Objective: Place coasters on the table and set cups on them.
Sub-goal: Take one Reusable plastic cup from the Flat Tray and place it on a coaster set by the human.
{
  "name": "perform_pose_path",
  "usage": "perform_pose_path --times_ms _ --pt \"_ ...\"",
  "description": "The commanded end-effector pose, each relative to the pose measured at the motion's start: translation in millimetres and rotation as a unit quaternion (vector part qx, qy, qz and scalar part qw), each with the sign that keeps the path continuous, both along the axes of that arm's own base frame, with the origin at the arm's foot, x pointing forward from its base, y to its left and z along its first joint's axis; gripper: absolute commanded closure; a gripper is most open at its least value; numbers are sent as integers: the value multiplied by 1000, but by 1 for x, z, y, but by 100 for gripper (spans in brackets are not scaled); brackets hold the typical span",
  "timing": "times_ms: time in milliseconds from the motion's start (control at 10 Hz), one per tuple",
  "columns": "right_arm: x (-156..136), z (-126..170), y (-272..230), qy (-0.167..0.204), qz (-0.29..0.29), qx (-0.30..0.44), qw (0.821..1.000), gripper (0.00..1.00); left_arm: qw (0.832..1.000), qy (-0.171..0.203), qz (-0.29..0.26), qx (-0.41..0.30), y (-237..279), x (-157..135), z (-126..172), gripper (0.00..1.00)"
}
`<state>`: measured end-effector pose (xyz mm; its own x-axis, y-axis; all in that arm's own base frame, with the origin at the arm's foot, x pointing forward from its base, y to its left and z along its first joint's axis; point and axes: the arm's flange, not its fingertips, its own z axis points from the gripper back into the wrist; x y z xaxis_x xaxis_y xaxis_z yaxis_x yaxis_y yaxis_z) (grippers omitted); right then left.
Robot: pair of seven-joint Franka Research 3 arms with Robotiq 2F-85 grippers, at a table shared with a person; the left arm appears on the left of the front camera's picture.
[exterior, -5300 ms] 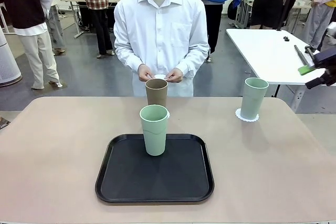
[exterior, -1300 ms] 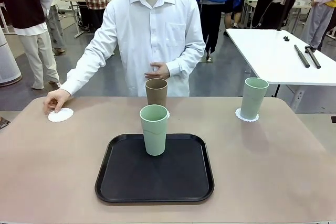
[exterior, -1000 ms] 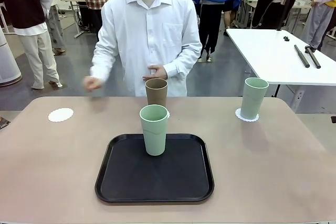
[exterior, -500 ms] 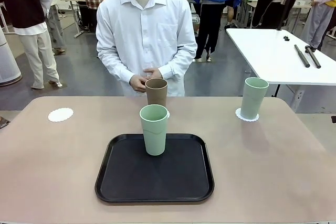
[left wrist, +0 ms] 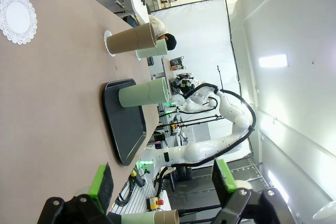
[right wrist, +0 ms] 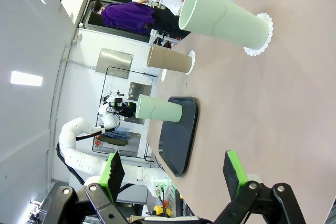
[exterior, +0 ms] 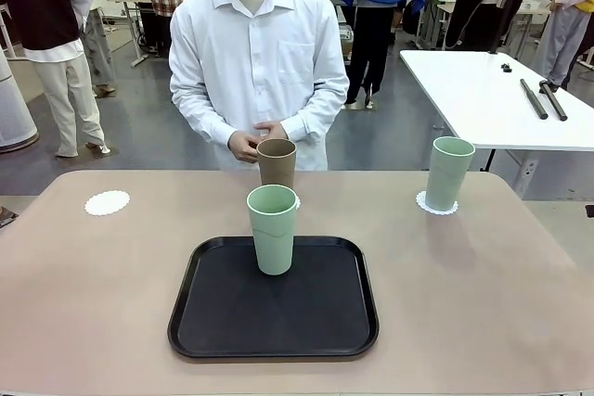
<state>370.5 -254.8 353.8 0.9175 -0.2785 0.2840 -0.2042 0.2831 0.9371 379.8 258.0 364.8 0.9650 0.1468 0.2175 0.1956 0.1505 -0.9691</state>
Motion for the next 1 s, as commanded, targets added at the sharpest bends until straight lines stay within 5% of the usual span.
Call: perform_pose_path --times_ms 0,900 --pt "-1 0 -1 0 -2 1 1000 0 1000 -7 1 -3 1 -1 2 0" --pt "-1 0 -1 0 -2 1 1000 0 1000 -7 1 -3 1 -1 2 0"
